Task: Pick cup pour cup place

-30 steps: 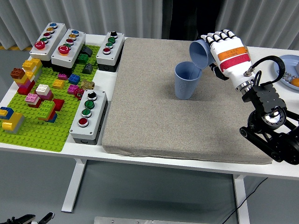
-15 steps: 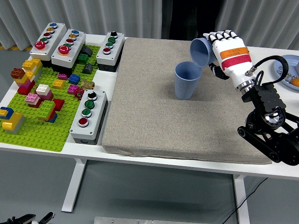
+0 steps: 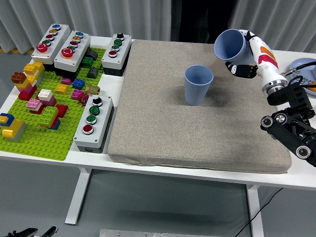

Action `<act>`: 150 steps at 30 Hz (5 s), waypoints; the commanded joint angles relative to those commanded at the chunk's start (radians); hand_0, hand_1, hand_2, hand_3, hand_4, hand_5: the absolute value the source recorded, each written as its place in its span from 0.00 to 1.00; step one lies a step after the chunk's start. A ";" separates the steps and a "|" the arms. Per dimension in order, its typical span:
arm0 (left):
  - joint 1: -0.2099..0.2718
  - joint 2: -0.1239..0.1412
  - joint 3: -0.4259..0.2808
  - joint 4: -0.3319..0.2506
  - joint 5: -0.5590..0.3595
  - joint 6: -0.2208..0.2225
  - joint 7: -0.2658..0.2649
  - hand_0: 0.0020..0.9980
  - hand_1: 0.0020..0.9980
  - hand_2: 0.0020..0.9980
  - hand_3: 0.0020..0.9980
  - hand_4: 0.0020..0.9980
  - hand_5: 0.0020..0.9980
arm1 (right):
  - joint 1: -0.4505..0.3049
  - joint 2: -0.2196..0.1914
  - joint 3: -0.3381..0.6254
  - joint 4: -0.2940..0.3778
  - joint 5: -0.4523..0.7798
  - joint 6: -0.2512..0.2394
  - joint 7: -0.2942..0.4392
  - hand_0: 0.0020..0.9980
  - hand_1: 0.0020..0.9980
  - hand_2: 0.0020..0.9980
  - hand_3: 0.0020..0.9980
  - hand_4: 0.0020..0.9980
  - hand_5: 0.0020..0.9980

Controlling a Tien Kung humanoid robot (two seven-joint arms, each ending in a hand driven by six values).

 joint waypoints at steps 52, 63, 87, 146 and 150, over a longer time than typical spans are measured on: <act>0.007 -0.010 0.010 0.000 -0.002 -0.004 0.002 0.77 0.78 0.83 0.72 0.51 1.00 | -0.222 0.049 0.138 0.003 0.475 0.038 0.134 0.85 0.70 0.57 0.60 0.61 0.00; 0.005 -0.011 0.013 0.000 -0.004 -0.005 0.001 0.77 0.78 0.83 0.72 0.51 1.00 | -0.227 0.051 0.140 -0.003 0.484 0.041 0.139 0.85 0.71 0.57 0.60 0.60 0.00; 0.004 -0.011 0.013 0.000 -0.006 -0.006 0.001 0.77 0.78 0.83 0.72 0.51 1.00 | -0.232 0.046 0.169 0.001 0.446 0.122 0.077 0.92 0.84 0.90 0.90 0.85 0.15; 0.021 -0.007 -0.011 0.000 0.014 -0.007 0.003 0.77 0.78 0.82 0.71 0.51 1.00 | -0.458 -0.110 0.336 0.290 0.341 0.162 -0.021 0.92 0.88 0.97 0.92 0.88 0.16; 0.020 -0.006 -0.015 0.000 0.019 -0.008 0.004 0.77 0.78 0.82 0.71 0.51 1.00 | -0.461 -0.117 0.349 0.315 0.338 0.161 -0.027 0.92 0.88 0.97 0.92 0.88 0.16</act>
